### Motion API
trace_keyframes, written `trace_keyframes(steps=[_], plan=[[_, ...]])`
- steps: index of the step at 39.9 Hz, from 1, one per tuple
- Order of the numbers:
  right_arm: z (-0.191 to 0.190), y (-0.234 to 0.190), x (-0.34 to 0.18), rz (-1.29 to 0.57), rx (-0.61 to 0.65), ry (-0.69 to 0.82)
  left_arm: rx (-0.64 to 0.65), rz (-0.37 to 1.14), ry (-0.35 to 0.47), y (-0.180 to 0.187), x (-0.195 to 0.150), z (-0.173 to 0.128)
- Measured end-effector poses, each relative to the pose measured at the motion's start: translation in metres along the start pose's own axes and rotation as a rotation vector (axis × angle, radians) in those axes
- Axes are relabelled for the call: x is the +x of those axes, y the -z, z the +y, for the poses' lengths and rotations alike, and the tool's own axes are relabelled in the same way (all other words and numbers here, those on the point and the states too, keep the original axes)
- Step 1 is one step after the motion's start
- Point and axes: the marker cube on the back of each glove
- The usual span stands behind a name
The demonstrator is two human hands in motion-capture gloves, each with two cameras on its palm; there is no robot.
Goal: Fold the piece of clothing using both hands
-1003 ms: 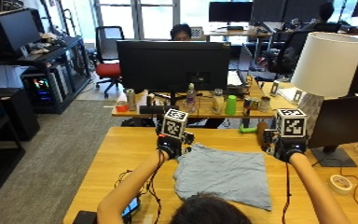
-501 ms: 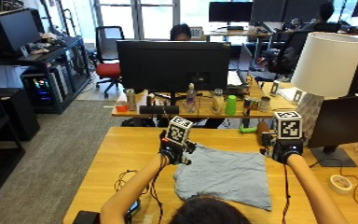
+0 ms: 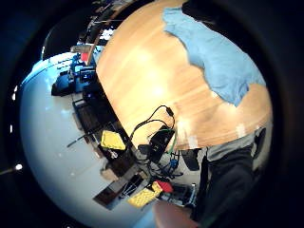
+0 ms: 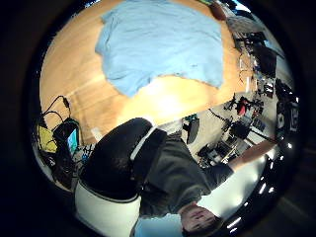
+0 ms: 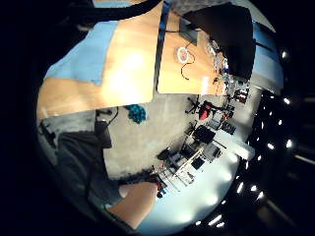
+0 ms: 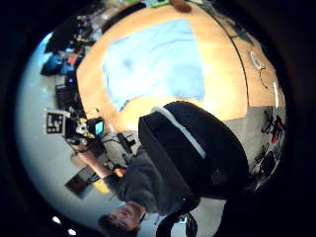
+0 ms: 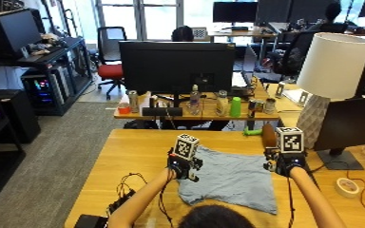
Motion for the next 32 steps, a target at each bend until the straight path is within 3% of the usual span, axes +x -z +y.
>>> trace_keyframes(steps=[4,9,13,21,24,28,32], plan=[[-0.021,-0.013,-0.004,0.004,0.064,0.064,-0.014,-0.003,-0.02,-0.012,0.008,-0.013],[-0.016,-0.032,-0.003,0.002,-0.142,-0.099,-0.042,-0.013,-0.046,-0.023,0.015,-0.022],[-0.048,-0.05,-0.01,-0.005,-0.021,0.113,-0.064,-0.019,-0.063,-0.036,0.021,-0.029],[-0.082,-0.094,-0.019,-0.008,-0.061,0.184,-0.162,-0.026,-0.071,-0.074,0.029,-0.05],[-0.086,-0.107,-0.024,-0.006,-0.092,0.203,-0.216,-0.045,-0.005,-0.079,0.03,-0.039],[-0.097,-0.127,-0.029,0.011,-0.13,0.218,-0.307,-0.069,0.086,-0.076,0.035,0.002],[-0.11,-0.141,-0.03,0.021,-0.148,0.205,-0.353,-0.074,0.085,-0.082,0.038,0.011]])
